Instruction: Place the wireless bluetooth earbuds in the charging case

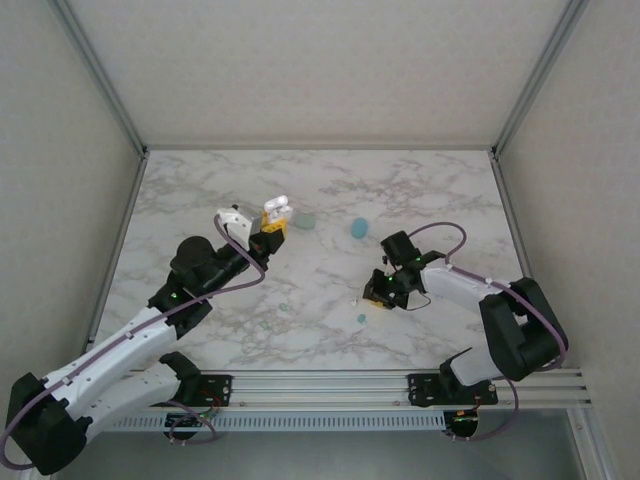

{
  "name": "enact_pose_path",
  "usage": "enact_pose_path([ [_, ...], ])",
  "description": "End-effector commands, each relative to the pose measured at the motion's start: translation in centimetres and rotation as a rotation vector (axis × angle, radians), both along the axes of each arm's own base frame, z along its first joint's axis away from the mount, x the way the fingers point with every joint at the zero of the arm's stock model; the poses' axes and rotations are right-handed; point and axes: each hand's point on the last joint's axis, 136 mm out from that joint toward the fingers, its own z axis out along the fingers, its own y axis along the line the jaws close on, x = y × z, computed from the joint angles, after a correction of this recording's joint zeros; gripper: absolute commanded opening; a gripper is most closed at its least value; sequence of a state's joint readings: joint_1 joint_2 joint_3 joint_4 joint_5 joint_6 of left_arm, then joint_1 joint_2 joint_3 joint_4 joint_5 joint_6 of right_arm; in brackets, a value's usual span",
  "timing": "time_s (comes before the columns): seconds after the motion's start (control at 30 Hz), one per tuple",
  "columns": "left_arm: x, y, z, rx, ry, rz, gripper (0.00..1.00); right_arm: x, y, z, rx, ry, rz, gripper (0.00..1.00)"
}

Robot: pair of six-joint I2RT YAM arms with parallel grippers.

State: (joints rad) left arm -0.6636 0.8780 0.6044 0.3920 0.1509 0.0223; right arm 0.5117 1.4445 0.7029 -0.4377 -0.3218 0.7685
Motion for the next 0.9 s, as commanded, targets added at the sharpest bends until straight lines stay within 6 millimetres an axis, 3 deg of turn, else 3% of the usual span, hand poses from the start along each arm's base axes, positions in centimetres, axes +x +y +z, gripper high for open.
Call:
enact_pose_path([
  [0.0,-0.2,0.1,3.2,-0.074,-0.061,-0.015,0.14,0.5,-0.2,1.1,-0.015,-0.041,0.014,0.26],
  [0.13,-0.2,0.1,3.1,-0.074,-0.058,-0.01,0.14,1.2,1.2,2.4,0.005,-0.042,0.081,0.32],
  [0.5,-0.5,0.7,3.1,-0.066,-0.061,0.008,0.14,0.3,3.1,-0.1,-0.118,0.069,0.175,0.38],
  [0.87,-0.5,0.9,2.9,-0.064,-0.062,0.014,0.14,0.5,3.7,-0.7,-0.165,0.061,0.223,0.18],
])
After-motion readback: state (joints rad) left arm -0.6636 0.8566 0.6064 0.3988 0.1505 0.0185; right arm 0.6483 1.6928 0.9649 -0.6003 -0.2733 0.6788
